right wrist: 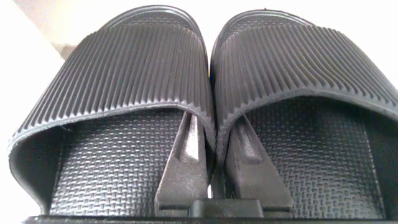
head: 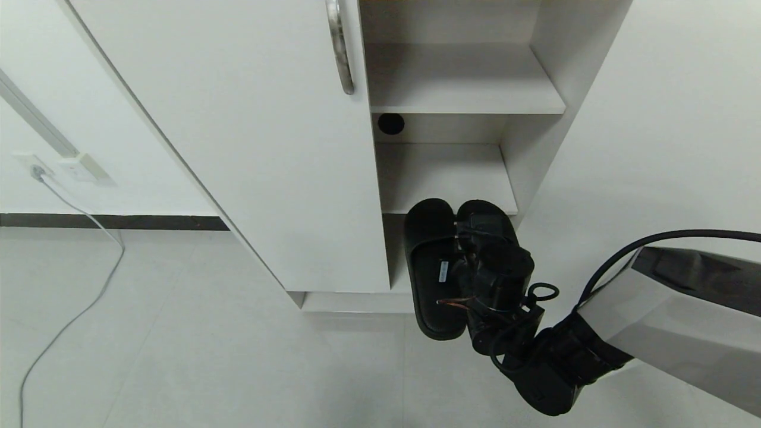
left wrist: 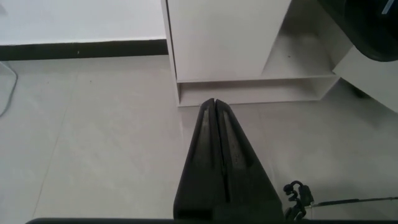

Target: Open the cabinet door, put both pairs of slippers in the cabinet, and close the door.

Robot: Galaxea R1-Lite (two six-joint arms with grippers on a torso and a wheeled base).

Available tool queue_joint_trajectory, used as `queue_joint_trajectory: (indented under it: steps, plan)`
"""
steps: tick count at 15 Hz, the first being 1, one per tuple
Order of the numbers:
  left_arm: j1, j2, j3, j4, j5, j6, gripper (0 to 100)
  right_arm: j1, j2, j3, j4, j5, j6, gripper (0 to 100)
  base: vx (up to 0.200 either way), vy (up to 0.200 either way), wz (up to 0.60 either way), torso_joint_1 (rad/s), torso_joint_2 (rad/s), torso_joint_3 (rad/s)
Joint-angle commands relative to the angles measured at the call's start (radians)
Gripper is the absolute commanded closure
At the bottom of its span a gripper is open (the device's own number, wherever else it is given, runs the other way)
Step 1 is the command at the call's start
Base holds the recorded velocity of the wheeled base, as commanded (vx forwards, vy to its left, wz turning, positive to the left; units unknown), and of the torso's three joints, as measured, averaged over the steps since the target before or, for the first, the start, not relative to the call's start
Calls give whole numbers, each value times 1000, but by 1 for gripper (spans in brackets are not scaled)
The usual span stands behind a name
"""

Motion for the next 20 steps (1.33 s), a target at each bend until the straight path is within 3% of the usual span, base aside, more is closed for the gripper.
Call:
queue_joint_trajectory:
  steps: [1,8,14,20]
  plan:
    - [0,1,0,0,0,0,100,1,-5,1,0,-2,-6,100,200,0,0,12,12,2]
    - [0,1,0,0,0,0,100,7,-3,1,4,-9,-12,100,200,0,0,2,1,1]
    - [0,1,0,0,0,0,100,-20,38,-44,17,-2,-4,100,0,0,0,0,0,0]
    - [0,1,0,0,0,0,100,-93,90,-209,112,8,10,100,0,0,0,0,0,0]
